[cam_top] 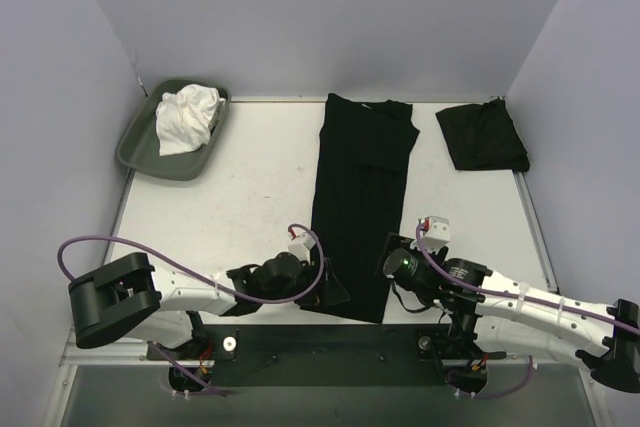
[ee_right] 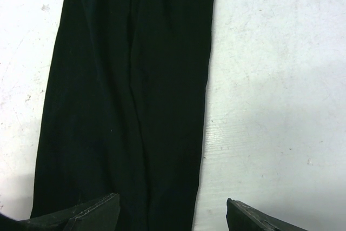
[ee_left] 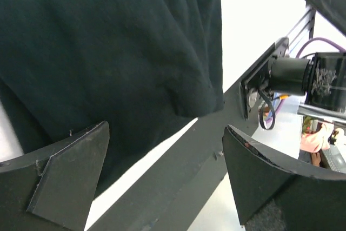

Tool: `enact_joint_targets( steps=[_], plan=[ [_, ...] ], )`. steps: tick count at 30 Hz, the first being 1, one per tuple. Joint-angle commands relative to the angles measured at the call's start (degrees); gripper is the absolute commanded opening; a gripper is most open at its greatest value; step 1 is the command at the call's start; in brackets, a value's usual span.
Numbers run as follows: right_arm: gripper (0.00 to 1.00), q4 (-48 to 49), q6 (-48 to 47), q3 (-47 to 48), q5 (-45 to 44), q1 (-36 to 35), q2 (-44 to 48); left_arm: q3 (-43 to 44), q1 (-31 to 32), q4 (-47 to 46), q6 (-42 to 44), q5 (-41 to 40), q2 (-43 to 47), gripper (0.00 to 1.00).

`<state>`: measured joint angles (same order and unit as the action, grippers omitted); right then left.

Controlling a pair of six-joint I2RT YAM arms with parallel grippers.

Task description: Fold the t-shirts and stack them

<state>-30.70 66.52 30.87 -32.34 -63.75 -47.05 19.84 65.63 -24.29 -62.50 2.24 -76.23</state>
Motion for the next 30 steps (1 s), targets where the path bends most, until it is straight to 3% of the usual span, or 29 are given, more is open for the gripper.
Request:
enact_joint_targets(
  steps=[1, 8, 21, 27, 30],
  plan=[
    [0.79, -3.49, -0.78, 2.0, -0.36, 0.46, 0.11, -0.59, 3.71, -0.67, -2.45, -3.72, 0.2, 0.96],
    [0.78, -4.37, 1.68, -1.07, 0.26, 0.47, 3.62, -1.64, 7.93, -3.29, -4.73, -7.16, -1.29, 0.96],
    [0.78, -6.22, 2.82, -2.39, -0.36, 0.38, 7.41, 3.45, 14.09, -8.84, -6.58, -8.13, -12.54, 0.96],
    [0.78, -6.3, 2.48, -2.84, -2.46, 0.46, 7.58, 10.21, 13.57, -3.58, -2.02, -7.69, -10.35, 0.96],
    [0.79, -6.22, 1.07, -2.14, -4.04, 1.07, 6.27, 15.04, 11.56, 4.67, 1.93, -8.21, -5.97, 0.96]
  ],
)
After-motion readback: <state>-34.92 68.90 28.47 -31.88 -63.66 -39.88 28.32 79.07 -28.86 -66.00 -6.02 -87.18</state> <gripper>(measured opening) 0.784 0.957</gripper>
